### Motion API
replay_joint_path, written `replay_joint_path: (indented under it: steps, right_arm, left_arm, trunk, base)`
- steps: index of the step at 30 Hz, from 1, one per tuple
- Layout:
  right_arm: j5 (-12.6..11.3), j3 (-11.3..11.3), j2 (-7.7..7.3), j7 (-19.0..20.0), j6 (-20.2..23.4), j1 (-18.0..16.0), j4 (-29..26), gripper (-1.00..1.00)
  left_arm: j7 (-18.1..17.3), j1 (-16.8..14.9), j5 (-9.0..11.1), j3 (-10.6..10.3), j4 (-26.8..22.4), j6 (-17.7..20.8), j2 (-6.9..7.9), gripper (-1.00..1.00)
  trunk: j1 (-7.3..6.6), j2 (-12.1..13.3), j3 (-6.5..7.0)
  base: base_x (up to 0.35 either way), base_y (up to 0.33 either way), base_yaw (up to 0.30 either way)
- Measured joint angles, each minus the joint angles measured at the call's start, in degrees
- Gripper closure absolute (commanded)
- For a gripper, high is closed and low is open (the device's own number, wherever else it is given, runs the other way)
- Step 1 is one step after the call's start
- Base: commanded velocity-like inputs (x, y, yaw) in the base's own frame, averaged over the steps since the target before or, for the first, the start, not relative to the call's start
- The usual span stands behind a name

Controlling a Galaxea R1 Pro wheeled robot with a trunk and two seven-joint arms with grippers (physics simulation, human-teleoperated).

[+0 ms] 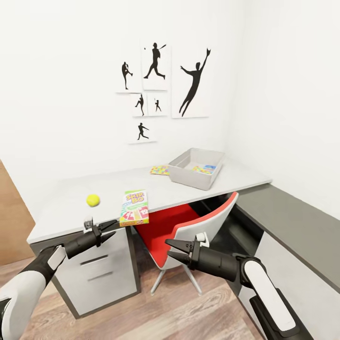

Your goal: Put all the toys in the child's room - the three board games (two on the bed and one on the table), the two jigsaw puzzles on the table, and the tennis ball on the table - inside the toy box on the table in the child's room.

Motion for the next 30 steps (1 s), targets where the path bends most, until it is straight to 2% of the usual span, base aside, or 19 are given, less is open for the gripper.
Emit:
replay_joint_path:
  steps: [11, 30]
  right_arm:
    - [0.02, 0.00, 0.00, 0.00, 0.01, 0.00, 0.08, -1.00]
    - [0.00, -0.04, 0.00, 0.00, 0.00, 0.00, 0.09, -1.00]
  left_arm:
    - [0.01, 0.00, 0.01, 0.05, 0.00, 0.01, 0.03, -1.00]
    - [0.00, 0.00, -0.01, -0.03, 0.00, 0.00, 0.03, -1.00]
  trunk:
    - [0.00, 0.00, 0.00]
    - [0.00, 0.00, 0.00]
  base:
    - [0.000, -0.165, 0.072]
    - [0.004, -0.086, 0.064]
